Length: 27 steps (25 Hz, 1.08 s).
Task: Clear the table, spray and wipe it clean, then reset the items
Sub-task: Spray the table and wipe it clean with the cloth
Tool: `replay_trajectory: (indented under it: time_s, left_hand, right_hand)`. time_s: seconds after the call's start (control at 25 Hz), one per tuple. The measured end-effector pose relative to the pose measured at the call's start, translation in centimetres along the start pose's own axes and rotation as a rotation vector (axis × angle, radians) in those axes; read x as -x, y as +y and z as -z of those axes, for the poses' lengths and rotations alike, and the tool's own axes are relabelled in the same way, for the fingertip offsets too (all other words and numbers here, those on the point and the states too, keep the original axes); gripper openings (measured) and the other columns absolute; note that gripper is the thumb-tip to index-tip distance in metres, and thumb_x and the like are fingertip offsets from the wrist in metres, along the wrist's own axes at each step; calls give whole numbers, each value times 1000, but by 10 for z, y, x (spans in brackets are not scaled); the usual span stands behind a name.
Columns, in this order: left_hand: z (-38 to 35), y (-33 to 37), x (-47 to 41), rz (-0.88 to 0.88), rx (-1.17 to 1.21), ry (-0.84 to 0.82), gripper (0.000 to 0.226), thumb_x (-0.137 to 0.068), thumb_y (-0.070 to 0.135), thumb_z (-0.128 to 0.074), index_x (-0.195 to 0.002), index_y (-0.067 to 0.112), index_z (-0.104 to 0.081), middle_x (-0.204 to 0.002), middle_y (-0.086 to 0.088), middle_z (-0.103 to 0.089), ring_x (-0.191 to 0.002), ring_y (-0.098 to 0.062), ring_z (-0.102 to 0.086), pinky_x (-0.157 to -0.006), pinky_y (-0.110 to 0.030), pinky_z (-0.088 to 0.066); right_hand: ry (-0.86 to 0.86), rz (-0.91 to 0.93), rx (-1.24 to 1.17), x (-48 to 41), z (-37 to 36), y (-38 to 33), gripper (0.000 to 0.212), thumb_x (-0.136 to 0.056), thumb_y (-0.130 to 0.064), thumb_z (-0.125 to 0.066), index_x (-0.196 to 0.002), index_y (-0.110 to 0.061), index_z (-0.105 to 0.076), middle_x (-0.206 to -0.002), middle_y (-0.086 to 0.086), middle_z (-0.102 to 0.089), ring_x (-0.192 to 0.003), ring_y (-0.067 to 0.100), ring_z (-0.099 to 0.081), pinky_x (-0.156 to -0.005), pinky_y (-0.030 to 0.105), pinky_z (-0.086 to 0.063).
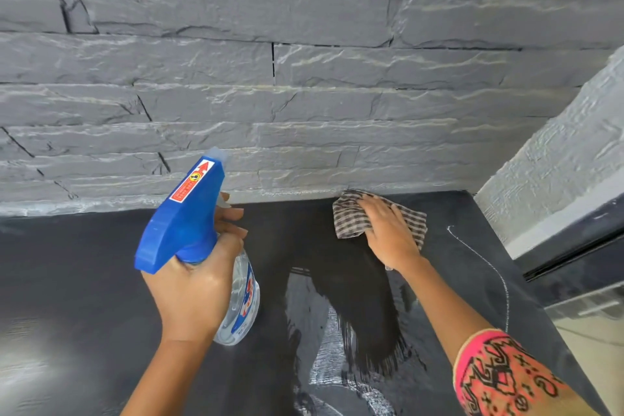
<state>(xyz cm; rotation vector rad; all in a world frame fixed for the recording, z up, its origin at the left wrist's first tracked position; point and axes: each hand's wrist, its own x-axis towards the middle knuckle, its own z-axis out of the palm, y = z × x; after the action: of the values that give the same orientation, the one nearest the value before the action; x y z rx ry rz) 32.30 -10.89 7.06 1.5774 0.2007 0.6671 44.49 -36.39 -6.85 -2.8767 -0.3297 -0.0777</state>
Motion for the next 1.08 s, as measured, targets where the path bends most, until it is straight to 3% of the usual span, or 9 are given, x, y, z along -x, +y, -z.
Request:
replay_trajectory:
  time_s: [0.08,0.28,0.44,0.6,0.68,0.8,0.92,1.0,1.08]
  left_hand:
    - [-1,4,1,18,12,5,21,-66,2,-53,-78,19,-57,-71,17,-69,-67,-8,-65,-69,-20,-54]
    - [0,10,2,46,23,2,22,-67,4,-54,-83,19,-59,-69,17,-69,-68,-7,-65,-72,-22,-55]
    - [-1,9,4,29,29,6,24,-68,5,-54,-79,26,-57,-69,18,-69,-67,-7,-66,-70,-18,-54]
    - [-1,8,2,8,25,12,30,-67,5,-55,-74,34,-58,-69,19,-69,-68,-8,-66,-69,-18,-53]
    - [-2,6,2,8,25,8,26,-67,5,-55,-80,28,-57,-70,20,-69,-70,-8,-66,-69,-18,-52]
    - [-2,6,2,15,31,17,24,-67,5,-54,-83,22,-56,-72,20,-69,-70,-7,-66,-69,-18,-52]
    - [-2,6,2,18,17,18,25,-67,5,-54,-82,25,-57,-73,16,-70,-73,-13,-67,-70,-23,-54]
    - [-2,9,2,26,-3,17,29,-66,5,-55,-79,31,-58,-80,10,-70,-77,-25,-67,-75,-35,-56]
    - [1,14,3,42,-33,9,29,-64,9,-56,-71,36,-61,-81,11,-71,-72,-25,-66,-75,-41,-56]
  right_hand:
    - [-20,10,16,20,2,-11,64,-92,-13,-48,-149,-20,-19,-158,-2,-14,-145,15,-6,-117,37,1]
    - [-158,271,15,128,-3,-46,83,-84,-8,-54,-149,-29,-6,-156,-9,5,-144,12,12,-117,39,13]
    - [-218,401,56,186,1,-32,105,-62,-4,-69,-148,-31,-15,-156,-7,-15,-144,13,-13,-113,39,-2]
    - [-152,263,-4,112,8,-9,84,-82,-1,-50,-147,-36,-10,-156,-13,-4,-144,7,7,-118,35,9]
    - [-86,82,7,55,6,-9,70,-90,-9,-48,-148,-30,-16,-158,-7,-9,-145,11,2,-119,38,3]
    - [-36,-21,35,8,-6,-40,69,-91,-15,-48,-148,-33,-13,-159,0,-8,-146,22,-2,-117,49,-1]
    - [-53,126,22,28,-21,-81,72,-88,-16,-50,-146,-39,-14,-159,0,-5,-145,26,1,-115,55,3]
    - [-87,292,-17,71,-25,-96,74,-86,-13,-53,-145,-42,-17,-158,-4,-5,-145,24,5,-115,52,9]
    - [-119,449,-31,128,-25,-96,84,-79,-8,-58,-144,-44,-18,-158,-6,-4,-145,22,6,-115,52,10]
